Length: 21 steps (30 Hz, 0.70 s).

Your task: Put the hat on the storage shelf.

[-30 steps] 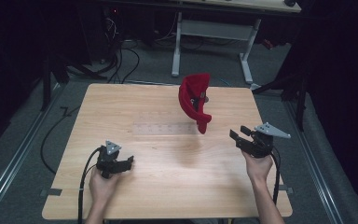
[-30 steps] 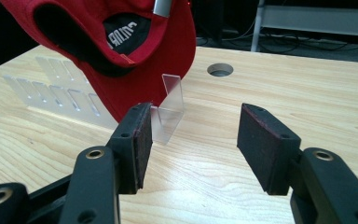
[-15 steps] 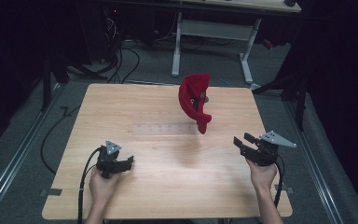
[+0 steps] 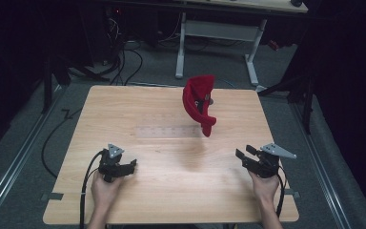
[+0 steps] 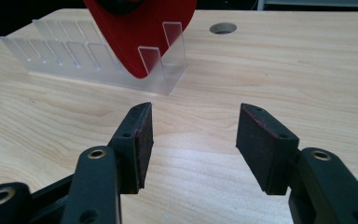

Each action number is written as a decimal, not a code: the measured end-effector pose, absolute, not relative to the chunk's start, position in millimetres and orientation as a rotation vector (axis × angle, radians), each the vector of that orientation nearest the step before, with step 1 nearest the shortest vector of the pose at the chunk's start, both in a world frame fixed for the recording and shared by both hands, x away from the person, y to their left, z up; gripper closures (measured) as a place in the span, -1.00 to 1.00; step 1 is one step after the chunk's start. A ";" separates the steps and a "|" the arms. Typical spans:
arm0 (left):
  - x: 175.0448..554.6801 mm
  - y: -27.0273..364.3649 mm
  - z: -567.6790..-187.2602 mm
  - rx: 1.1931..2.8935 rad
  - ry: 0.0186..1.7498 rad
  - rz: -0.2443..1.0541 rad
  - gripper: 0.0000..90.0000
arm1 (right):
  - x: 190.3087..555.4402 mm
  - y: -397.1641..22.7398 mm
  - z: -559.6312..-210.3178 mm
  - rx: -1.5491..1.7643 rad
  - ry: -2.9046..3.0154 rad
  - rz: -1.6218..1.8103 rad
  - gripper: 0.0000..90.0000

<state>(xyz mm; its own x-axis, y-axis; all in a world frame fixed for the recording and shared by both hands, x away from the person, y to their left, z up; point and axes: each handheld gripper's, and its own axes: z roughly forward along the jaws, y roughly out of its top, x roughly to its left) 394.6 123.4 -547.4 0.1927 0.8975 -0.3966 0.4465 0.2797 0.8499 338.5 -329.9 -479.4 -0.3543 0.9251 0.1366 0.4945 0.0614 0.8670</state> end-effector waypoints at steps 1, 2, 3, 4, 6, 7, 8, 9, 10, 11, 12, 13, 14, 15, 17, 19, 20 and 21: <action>394.6 123.5 -547.3 1.340 1.429 0.507 -0.47 | 338.5 -329.4 -481.1 1.412 1.889 1.231 0.03; 394.6 123.5 -547.3 1.340 1.429 0.507 -0.47 | 338.4 -328.7 -482.9 1.411 1.893 1.227 0.03; 394.6 123.5 -547.3 1.340 1.429 0.507 -0.47 | 338.5 -328.3 -484.9 1.410 1.900 1.224 0.03; 394.6 123.5 -547.3 1.340 1.429 0.507 -0.47 | 338.2 -327.4 -486.9 1.421 1.905 1.221 0.03; 394.6 123.5 -547.3 1.339 1.429 0.506 -0.47 | 338.1 -326.3 -491.1 1.425 1.914 1.206 0.03; 394.6 123.5 -547.3 1.340 1.429 0.507 -0.47 | 338.1 -325.9 -492.9 1.430 1.918 1.203 0.03; 394.6 123.5 -547.3 1.339 1.429 0.506 -0.47 | 338.3 -325.9 -494.7 1.429 1.923 1.203 0.03; 394.6 123.5 -547.3 1.339 1.429 0.506 -0.47 | 338.2 -325.6 -495.9 1.431 1.923 1.199 0.03; 394.6 123.5 -547.3 1.340 1.429 0.506 -0.47 | 338.1 -325.4 -497.5 1.432 1.926 1.195 0.04; 394.6 123.5 -547.3 1.339 1.429 0.506 -0.47 | 338.0 -325.0 -498.5 1.436 1.926 1.195 0.03; 394.6 123.5 -547.3 1.339 1.429 0.507 -0.47 | 338.1 -324.8 -499.9 1.437 1.931 1.190 0.03; 394.6 123.5 -547.3 1.339 1.429 0.507 -0.47 | 338.2 -324.5 -500.9 1.437 1.931 1.185 0.03; 394.6 123.5 -547.3 1.339 1.429 0.507 -0.47 | 338.3 -323.9 -502.5 1.443 1.934 1.179 0.03; 394.6 123.5 -547.3 1.340 1.429 0.507 -0.47 | 338.5 -323.7 -503.6 1.445 1.938 1.178 0.03; 394.6 123.5 -547.3 1.339 1.429 0.507 -0.47 | 339.6 -323.2 -508.1 1.447 1.948 1.171 0.02; 394.6 123.5 -547.3 1.339 1.429 0.507 -0.47 | 340.6 -322.0 -513.5 1.463 1.960 1.148 0.02; 394.6 123.5 -547.3 1.339 1.429 0.507 -0.47 | 341.4 -321.5 -516.3 1.456 1.967 1.134 0.02; 394.6 123.5 -547.3 1.339 1.429 0.506 -0.47 | 341.3 -320.3 -518.3 1.469 1.973 1.121 0.02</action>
